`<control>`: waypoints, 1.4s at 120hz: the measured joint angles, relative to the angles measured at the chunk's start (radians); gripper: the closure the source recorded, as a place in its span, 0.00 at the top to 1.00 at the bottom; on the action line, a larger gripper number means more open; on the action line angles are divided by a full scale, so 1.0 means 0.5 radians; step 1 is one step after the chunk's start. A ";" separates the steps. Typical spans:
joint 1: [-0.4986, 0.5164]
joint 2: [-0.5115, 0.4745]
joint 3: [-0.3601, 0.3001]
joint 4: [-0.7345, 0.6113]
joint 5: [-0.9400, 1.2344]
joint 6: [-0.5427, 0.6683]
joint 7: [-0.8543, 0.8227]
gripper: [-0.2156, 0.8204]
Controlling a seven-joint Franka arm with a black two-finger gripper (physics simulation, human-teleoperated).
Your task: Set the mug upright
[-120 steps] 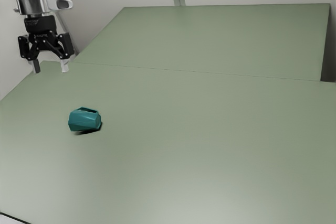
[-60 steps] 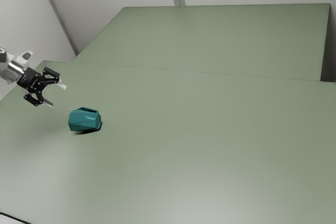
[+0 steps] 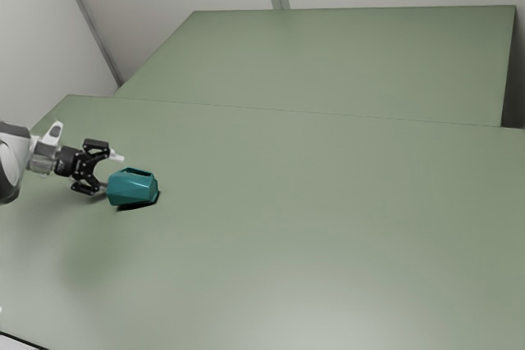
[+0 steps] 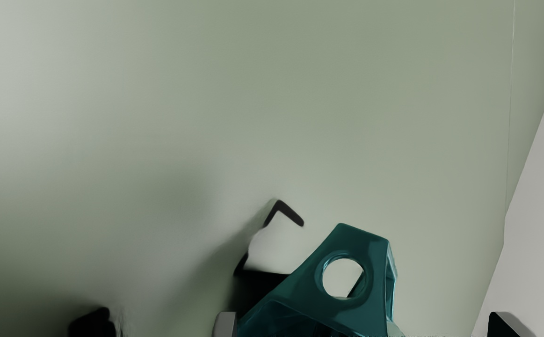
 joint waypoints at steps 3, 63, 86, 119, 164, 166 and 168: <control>-0.002 0.000 -0.001 -0.004 -0.004 -0.003 0.025 0.77; -0.066 -0.002 -0.019 -0.037 -0.052 -0.018 0.339 0.33; -0.068 -0.005 -0.020 -0.037 -0.036 -0.002 0.389 0.09; -0.080 -0.053 -0.017 -0.018 -0.030 -0.046 0.435 0.03; -0.176 -0.184 -0.022 0.261 0.113 -0.174 0.413 0.03; -0.189 -0.186 -0.023 0.298 0.152 -0.178 0.405 0.03; -0.202 -0.186 -0.026 0.331 0.193 -0.182 0.397 0.03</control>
